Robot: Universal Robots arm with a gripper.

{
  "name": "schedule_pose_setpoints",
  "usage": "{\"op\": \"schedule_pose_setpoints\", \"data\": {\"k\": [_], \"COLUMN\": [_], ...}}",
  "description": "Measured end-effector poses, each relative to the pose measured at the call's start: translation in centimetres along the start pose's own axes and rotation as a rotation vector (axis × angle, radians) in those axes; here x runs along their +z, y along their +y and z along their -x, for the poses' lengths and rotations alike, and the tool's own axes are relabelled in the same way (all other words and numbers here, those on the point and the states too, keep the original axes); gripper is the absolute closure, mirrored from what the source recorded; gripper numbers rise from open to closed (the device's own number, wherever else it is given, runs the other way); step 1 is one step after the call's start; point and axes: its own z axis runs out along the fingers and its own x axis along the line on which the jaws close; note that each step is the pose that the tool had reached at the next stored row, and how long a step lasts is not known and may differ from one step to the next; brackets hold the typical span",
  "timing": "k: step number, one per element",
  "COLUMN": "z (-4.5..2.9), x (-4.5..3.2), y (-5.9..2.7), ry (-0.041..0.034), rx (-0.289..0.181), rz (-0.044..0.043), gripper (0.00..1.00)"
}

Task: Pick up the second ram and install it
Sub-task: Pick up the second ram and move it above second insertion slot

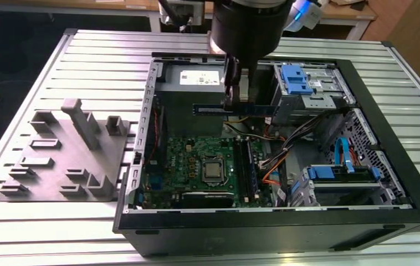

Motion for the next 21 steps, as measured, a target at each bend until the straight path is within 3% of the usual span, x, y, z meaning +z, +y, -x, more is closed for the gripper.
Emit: {"op": "schedule_pose_setpoints", "data": {"k": [7, 12, 21], "z": [-0.03, -0.08, -0.21], "x": [0.9, 1.51, 2.98], "y": [-0.01, -0.01, -0.02], "ry": [-0.0011, -0.0126, -0.0142], "rx": [0.001, 0.001, 0.001], "rz": [0.0029, 0.003, 0.003], "gripper": [0.91, 0.91, 0.91]}}
